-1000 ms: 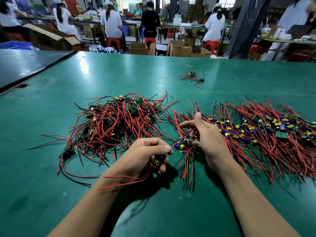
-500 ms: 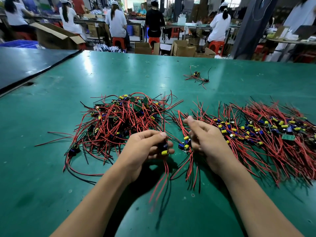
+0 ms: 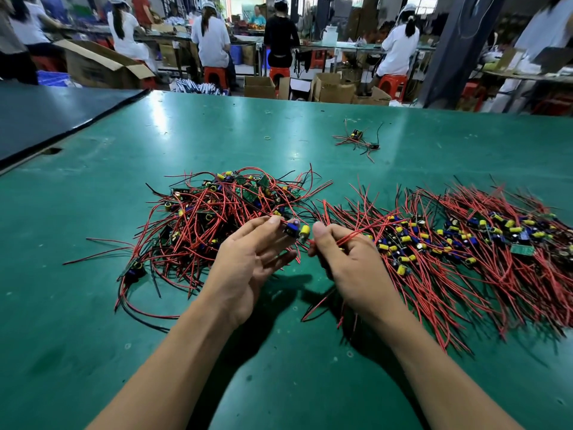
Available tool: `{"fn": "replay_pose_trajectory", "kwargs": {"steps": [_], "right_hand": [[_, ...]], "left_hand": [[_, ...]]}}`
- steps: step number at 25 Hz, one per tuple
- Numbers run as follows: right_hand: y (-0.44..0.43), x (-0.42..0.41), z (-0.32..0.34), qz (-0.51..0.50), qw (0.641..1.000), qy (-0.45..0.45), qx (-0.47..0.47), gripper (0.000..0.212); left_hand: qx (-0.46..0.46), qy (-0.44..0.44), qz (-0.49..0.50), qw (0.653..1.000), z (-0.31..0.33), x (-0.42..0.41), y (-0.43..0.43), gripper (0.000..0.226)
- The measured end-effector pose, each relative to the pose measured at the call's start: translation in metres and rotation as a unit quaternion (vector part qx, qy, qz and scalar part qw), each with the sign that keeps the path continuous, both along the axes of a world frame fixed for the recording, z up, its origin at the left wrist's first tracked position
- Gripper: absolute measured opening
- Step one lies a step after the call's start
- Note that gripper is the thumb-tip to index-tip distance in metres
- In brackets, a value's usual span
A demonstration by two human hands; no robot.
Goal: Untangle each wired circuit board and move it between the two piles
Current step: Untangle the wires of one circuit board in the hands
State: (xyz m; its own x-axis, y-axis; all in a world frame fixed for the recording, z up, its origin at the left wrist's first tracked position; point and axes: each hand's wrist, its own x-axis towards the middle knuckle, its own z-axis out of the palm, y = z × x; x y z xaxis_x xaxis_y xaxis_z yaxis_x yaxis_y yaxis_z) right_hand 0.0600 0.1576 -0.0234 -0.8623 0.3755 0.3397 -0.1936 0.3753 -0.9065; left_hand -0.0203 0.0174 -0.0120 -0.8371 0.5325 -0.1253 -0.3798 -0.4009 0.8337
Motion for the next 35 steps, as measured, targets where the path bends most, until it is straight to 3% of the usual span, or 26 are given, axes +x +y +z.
{"fn": "replay_pose_trajectory", "kwargs": {"steps": [3, 7, 10, 12, 14, 17, 21, 28, 32, 35], "right_hand": [[0.007, 0.001, 0.01, 0.05, 0.979, -0.034, -0.192, 0.038], [0.017, 0.002, 0.013, 0.141, 0.951, -0.074, -0.265, 0.04], [0.021, 0.006, 0.012, 0.203, 0.942, -0.096, -0.25, 0.044], [0.02, 0.009, 0.012, 0.222, 0.944, -0.111, -0.217, 0.043], [0.02, 0.008, 0.011, 0.202, 0.949, -0.12, -0.212, 0.038], [0.022, 0.006, 0.011, 0.128, 0.959, -0.117, -0.226, 0.034], [0.02, 0.005, 0.011, 0.048, 0.973, -0.114, -0.196, 0.033], [0.017, 0.0, 0.011, 0.046, 0.937, -0.18, -0.294, 0.045], [0.011, 0.002, 0.009, 0.043, 0.959, -0.174, -0.222, 0.044], [0.006, 0.002, 0.009, 0.047, 0.964, -0.135, -0.224, 0.036]], "left_hand": [[0.034, -0.021, -0.074, 0.996, -0.001, 0.001, -0.002, 0.017], [0.085, -0.107, -0.144, 0.98, 0.0, 0.003, -0.005, 0.019], [0.037, -0.107, -0.182, 0.977, 0.003, 0.008, -0.003, 0.015], [-0.006, -0.09, -0.218, 0.972, 0.005, 0.011, -0.002, 0.025], [-0.024, -0.065, -0.233, 0.97, 0.005, 0.014, -0.003, 0.024], [-0.025, -0.012, -0.21, 0.977, 0.001, 0.016, -0.001, 0.003], [-0.081, 0.052, -0.16, 0.983, -0.007, 0.017, 0.006, 0.021], [-0.161, 0.134, -0.134, 0.969, -0.008, 0.02, 0.01, 0.017], [-0.174, 0.127, -0.149, 0.965, -0.009, 0.023, 0.013, 0.002], [-0.155, 0.093, -0.136, 0.974, -0.009, 0.023, 0.015, 0.012]]}}
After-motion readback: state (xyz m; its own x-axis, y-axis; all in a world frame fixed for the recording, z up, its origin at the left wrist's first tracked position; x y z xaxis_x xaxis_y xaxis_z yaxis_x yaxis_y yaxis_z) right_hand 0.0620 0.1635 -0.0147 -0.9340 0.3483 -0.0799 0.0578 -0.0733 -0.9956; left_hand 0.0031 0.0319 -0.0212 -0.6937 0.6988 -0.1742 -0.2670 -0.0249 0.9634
